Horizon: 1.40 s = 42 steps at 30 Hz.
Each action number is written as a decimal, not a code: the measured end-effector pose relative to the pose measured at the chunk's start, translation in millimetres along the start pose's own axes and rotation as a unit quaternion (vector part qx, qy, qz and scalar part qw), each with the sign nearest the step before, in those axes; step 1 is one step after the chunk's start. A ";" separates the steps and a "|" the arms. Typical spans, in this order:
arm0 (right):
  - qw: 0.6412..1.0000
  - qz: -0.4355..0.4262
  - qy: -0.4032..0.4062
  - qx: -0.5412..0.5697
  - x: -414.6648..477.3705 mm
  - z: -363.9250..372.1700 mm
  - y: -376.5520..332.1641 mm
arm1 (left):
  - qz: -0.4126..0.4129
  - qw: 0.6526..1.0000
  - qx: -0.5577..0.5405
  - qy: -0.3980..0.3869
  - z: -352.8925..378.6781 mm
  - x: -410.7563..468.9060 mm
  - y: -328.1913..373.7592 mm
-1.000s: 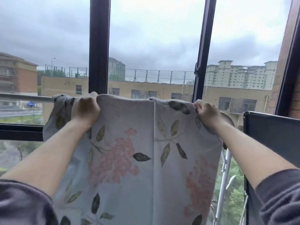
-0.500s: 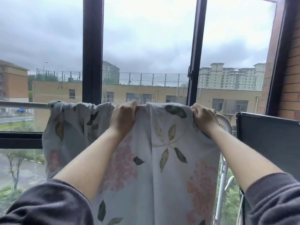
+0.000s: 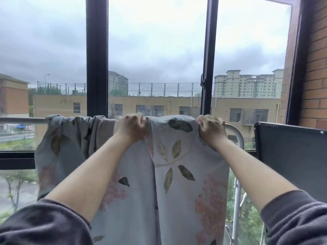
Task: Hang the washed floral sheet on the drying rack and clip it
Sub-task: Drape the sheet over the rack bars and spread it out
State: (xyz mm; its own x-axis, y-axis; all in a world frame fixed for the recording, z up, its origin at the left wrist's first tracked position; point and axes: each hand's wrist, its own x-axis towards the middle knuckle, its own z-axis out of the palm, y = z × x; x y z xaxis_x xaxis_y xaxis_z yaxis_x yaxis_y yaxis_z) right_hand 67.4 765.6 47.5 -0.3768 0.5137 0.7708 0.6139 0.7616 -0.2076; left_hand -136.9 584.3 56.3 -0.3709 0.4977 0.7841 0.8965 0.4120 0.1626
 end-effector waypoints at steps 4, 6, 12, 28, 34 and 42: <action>0.986 0.122 0.096 0.053 -24.2 4.3 8.9 | 0.039 0.998 0.051 -0.004 20.8 0.0 11.1; 0.967 0.194 0.126 0.110 -35.7 1.3 7.8 | 0.048 0.997 0.053 0.012 26.5 0.3 9.4; 0.844 0.371 -0.009 0.388 -1.4 -24.7 -4.6 | 0.053 0.997 0.042 0.036 26.7 0.0 -2.2; 0.942 0.058 -0.068 0.323 55.9 -67.6 -98.2 | 0.069 0.997 0.017 0.035 25.9 -2.0 11.2; 0.943 -0.052 -0.246 0.216 40.4 -59.4 -150.5 | 0.077 0.997 -0.008 0.018 13.7 -5.8 -2.5; 0.967 0.015 -0.242 0.081 50.6 -44.9 -140.7 | 0.047 0.983 -0.175 -0.042 -9.7 -8.8 -8.4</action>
State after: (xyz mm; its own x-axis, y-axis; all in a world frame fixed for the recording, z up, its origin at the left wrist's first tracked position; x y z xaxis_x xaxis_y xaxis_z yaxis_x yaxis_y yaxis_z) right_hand -6.9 666.6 142.7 -0.6650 0.6311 0.3994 0.5279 0.7754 -0.3465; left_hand -138.8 569.1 53.9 -0.2879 0.5878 0.7560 0.9507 0.0805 0.2995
